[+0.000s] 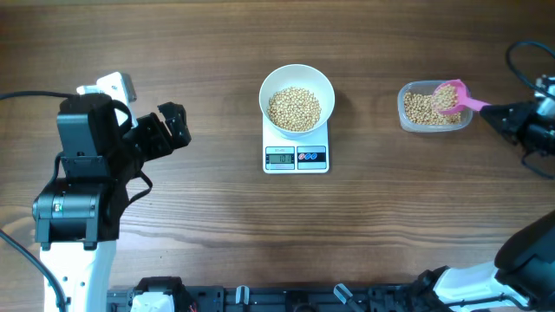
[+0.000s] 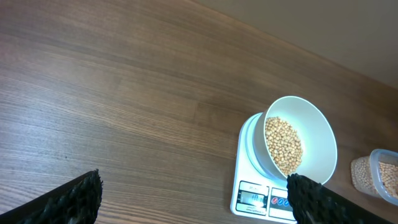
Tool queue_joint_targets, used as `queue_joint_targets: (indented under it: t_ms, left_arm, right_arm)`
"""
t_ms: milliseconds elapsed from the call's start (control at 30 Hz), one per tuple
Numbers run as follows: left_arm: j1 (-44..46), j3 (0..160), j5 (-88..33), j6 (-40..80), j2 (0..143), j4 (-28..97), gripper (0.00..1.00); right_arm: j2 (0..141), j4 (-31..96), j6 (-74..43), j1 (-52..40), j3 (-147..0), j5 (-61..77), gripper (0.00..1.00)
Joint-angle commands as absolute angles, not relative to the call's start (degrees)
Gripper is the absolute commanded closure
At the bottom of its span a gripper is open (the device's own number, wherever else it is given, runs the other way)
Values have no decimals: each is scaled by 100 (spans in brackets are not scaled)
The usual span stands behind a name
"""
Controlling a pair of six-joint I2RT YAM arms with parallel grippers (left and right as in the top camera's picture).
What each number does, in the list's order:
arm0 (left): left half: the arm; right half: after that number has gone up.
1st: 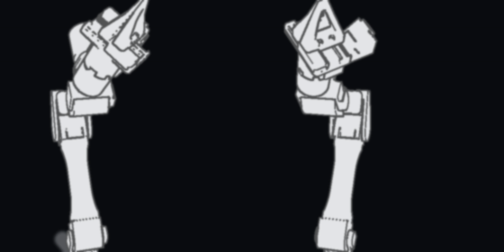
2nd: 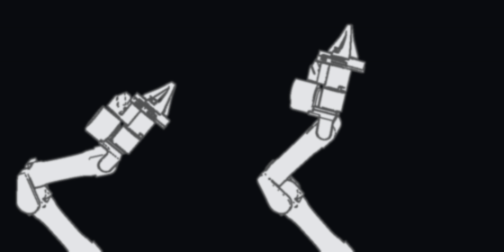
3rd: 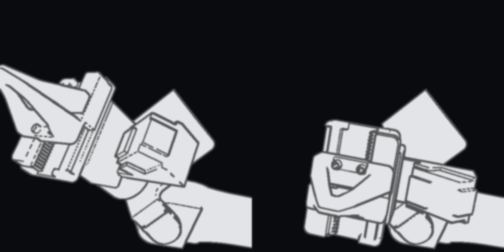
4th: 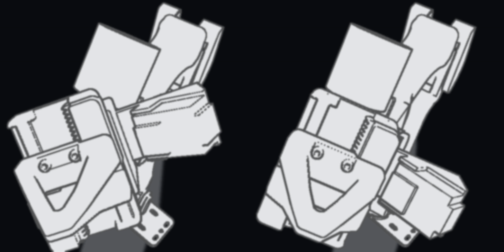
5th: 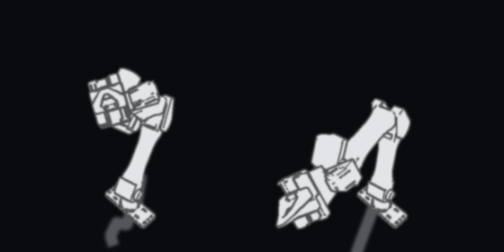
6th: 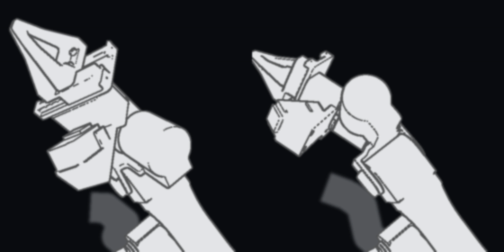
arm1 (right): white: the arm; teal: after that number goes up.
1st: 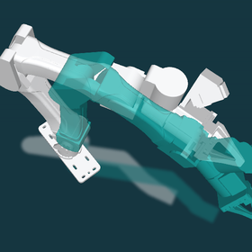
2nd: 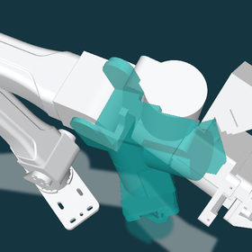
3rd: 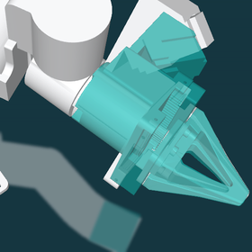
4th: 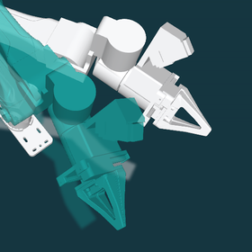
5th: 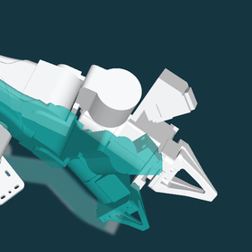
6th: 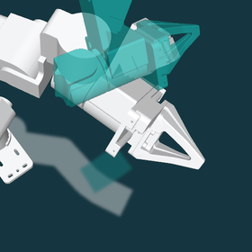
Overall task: Scoop item into bowl and weigh 150g on scale
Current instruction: 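Drag the scoop through the soybeans and lift it filled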
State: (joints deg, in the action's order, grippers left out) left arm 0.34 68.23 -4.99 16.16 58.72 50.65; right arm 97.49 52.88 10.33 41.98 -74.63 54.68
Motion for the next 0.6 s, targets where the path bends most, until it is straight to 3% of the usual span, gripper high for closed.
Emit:
queue_joint_targets:
  t_ms: [0,567]
  left_arm:
    - [3,6932,-445,1542,5894,5068,0]
    - [5,6932,-445,1542,5894,5068,0]
  right_arm:
    - [9817,5393,1033,4434,-7524,6228,96]
    - [9815,5658,731,4049,-7524,7712,96]
